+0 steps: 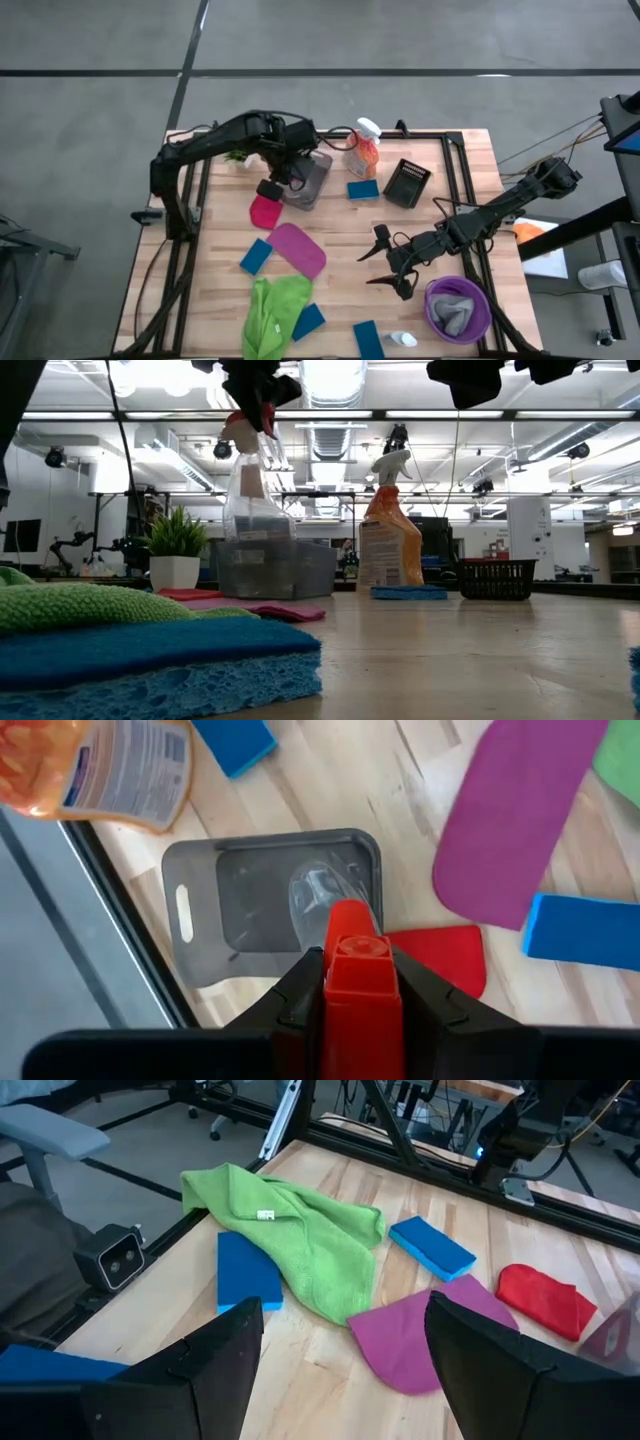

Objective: Pick & Place Kitchen Items
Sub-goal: Put the transparent spray bottle into the gray bin

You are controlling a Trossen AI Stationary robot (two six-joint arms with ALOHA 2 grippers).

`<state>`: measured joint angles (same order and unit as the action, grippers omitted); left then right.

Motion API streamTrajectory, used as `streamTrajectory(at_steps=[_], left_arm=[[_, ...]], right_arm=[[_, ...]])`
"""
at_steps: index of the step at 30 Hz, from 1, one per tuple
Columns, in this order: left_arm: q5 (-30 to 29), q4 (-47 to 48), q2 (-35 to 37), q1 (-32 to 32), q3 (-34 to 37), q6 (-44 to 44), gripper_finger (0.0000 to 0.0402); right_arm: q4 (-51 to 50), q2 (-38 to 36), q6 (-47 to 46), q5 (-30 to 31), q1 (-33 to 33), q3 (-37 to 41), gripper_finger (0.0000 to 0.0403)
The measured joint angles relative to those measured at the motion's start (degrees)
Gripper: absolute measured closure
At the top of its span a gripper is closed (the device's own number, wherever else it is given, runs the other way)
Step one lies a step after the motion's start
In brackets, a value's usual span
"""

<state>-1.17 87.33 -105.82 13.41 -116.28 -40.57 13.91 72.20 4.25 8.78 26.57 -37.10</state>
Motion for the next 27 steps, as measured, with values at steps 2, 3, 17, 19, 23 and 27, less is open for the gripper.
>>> streamTrajectory(at_steps=[2,3,17,19,23,27], left_arm=[[0.88,0.16,0.02,0.35,0.12,-0.88,0.0324],[1.04,0.09,-0.03,0.5,0.14,-1.36,0.0324],[-0.66,-4.02,-0.2,1.33,-0.39,-0.77,0.03],[-1.8,-5.46,-0.42,1.37,-0.36,-0.28,0.0268],[-3.99,-6.85,-0.31,1.33,-0.3,0.17,0.0229],[-4.2,-6.97,-0.31,1.37,-0.3,-0.77,0.0221]], right_arm=[[0.01,0.0,0.02,0.0,0.0,0.0,0.0131],[0.02,0.0,0.01,-0.02,0.0,0.0,0.0131],[0.07,0.0,-0.43,-0.02,0.0,0.0,0.0131],[0.07,0.0,-0.46,-0.02,0.0,0.0,0.0131],[0.07,0.0,-0.46,-0.02,0.02,0.0,0.0131],[0.07,0.0,-0.66,-0.04,0.02,0.0,0.0131]])
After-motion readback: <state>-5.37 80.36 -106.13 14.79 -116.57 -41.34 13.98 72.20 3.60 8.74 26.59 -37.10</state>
